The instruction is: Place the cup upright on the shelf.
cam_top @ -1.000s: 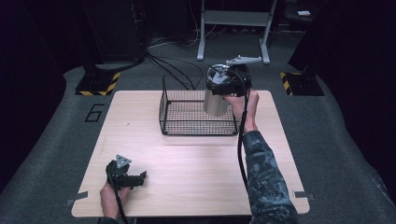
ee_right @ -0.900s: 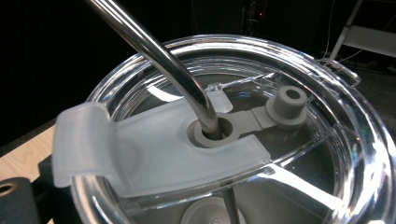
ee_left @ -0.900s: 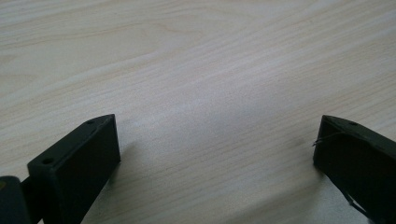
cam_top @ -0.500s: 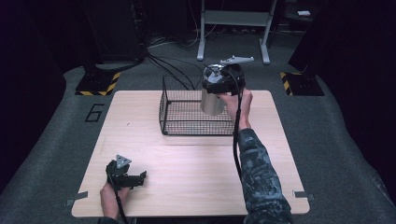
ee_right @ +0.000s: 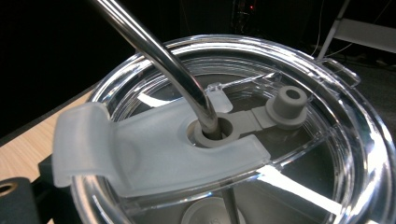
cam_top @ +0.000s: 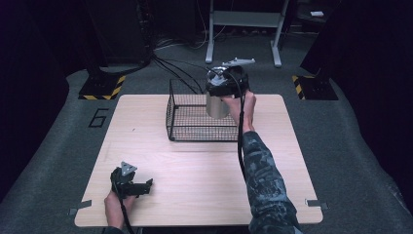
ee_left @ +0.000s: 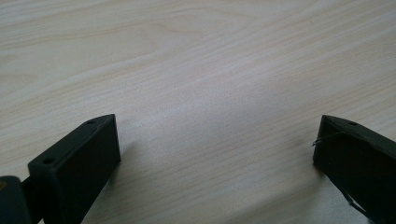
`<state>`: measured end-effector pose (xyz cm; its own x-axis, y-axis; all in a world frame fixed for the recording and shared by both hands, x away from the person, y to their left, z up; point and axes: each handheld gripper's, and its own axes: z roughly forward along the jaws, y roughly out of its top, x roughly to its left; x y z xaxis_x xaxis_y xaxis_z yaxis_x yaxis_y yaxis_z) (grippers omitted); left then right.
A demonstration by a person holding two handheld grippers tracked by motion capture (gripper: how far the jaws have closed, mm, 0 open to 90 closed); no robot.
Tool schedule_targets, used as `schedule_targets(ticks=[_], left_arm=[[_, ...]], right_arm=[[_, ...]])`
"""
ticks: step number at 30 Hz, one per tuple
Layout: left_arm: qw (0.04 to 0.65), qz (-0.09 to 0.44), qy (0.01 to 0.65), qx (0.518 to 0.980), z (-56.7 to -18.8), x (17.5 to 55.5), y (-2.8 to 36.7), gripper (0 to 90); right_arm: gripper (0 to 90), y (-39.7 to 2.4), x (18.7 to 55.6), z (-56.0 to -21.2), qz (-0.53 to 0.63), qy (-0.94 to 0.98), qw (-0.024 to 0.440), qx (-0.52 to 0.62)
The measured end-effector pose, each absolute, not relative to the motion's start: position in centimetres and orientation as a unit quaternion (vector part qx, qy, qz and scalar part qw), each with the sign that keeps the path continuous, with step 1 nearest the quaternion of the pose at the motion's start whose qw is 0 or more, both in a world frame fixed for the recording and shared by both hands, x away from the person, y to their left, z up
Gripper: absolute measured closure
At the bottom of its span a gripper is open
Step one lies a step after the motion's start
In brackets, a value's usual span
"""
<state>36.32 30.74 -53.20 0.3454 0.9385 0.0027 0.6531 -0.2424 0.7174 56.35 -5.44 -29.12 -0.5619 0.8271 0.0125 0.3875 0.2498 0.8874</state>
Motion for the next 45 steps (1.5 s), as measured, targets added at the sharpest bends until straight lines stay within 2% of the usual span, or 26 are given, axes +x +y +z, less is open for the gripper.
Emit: schedule_targets(ticks=[45], left_arm=[[0.318, 0.225, 0.524, 0.757, -53.2, 36.3, 30.8, 0.5]], right_arm=[[3.3, -3.5, 60.3, -35.8, 0.424, 0.752, 0.217, 0.456]])
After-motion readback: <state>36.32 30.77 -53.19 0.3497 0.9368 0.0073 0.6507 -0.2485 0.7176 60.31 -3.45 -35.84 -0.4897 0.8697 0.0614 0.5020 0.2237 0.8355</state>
